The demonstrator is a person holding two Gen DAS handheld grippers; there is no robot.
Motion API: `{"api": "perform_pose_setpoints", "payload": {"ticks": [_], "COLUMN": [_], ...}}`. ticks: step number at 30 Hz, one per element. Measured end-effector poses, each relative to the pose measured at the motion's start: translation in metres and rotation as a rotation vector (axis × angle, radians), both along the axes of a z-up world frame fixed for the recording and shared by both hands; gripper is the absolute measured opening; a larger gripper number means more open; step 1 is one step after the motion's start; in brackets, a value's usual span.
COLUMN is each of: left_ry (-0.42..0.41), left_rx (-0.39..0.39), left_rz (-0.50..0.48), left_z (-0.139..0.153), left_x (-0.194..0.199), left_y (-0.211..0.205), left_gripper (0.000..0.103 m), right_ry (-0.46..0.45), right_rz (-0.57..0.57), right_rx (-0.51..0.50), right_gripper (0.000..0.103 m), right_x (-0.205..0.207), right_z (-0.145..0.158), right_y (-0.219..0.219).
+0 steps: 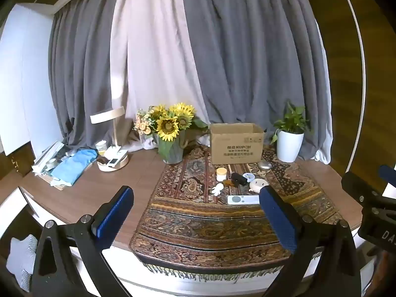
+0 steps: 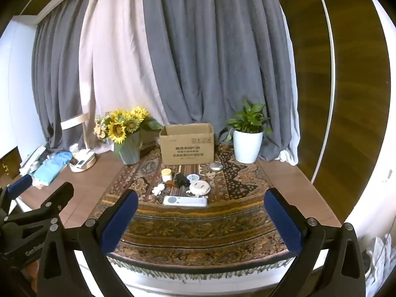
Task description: Organize rigid objects
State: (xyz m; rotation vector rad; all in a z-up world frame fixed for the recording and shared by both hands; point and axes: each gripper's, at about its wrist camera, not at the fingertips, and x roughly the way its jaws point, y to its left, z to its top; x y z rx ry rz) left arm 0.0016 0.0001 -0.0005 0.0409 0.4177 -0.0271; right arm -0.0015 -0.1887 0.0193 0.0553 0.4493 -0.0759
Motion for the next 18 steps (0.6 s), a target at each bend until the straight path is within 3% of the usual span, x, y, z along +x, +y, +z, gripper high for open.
{"api": "perform_pose_setpoints", "payload": {"ticks": [18], "left_ry": [-0.052], "left_rx": [0.021], "left_rz": [0.010], "left_z": [0.010], "left_x": [-0.005], "left_y": [0.001], "left_gripper": [0.103], "right_ry": [-0.011], "right_rz": [-0.011], "right_rx": [0.008], "right_gripper": [0.103], "right_x": [-0.001], "right_z": [0.000], "right_y": [0.000]}}
